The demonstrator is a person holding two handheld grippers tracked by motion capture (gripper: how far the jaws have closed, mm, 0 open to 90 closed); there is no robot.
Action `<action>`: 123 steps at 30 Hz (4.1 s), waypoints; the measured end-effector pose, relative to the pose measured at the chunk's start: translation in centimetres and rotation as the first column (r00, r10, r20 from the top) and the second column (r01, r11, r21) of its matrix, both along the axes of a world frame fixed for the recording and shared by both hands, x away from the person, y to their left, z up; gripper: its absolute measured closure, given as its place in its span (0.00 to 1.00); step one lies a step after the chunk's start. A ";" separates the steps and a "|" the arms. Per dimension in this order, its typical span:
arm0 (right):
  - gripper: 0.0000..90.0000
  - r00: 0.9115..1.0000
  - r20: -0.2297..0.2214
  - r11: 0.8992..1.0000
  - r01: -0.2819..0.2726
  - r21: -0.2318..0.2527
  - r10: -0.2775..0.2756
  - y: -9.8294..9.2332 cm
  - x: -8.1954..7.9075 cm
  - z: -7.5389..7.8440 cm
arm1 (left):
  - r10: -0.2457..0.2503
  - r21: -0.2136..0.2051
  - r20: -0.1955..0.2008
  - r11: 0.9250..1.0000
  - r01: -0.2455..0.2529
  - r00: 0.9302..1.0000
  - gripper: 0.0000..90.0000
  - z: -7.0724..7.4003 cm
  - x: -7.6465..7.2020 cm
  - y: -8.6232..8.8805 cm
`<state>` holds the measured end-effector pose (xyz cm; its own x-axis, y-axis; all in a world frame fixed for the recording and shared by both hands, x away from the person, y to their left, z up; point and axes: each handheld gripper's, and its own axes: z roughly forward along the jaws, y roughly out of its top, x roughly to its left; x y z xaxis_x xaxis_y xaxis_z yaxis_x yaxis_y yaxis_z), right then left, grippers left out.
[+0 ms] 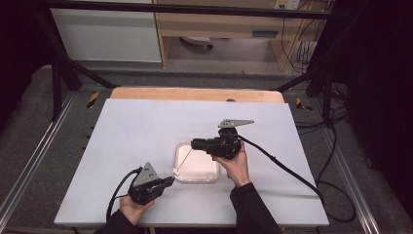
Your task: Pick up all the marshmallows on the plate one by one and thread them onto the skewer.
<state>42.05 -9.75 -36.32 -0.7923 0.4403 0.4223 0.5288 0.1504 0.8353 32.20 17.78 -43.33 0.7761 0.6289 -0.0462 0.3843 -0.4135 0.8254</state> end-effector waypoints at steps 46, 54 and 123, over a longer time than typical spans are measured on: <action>0.91 1.000 0.002 0.999 -0.030 0.018 0.030 1.4 -1.6 -1.9 | 0.034 0.043 0.011 0.998 -0.034 0.999 0.99 -0.2 -0.3 0.0; 0.91 0.999 -0.007 0.999 -0.031 0.034 0.032 1.4 -1.7 -2.4 | 0.032 0.058 0.011 0.998 -0.033 0.999 0.99 -0.3 -0.4 -0.2; 0.17 0.994 0.113 0.930 0.038 -0.366 0.004 -1.3 -2.3 -4.5 | 0.038 -0.049 -0.023 0.998 -0.039 0.999 0.98 -0.1 0.5 0.5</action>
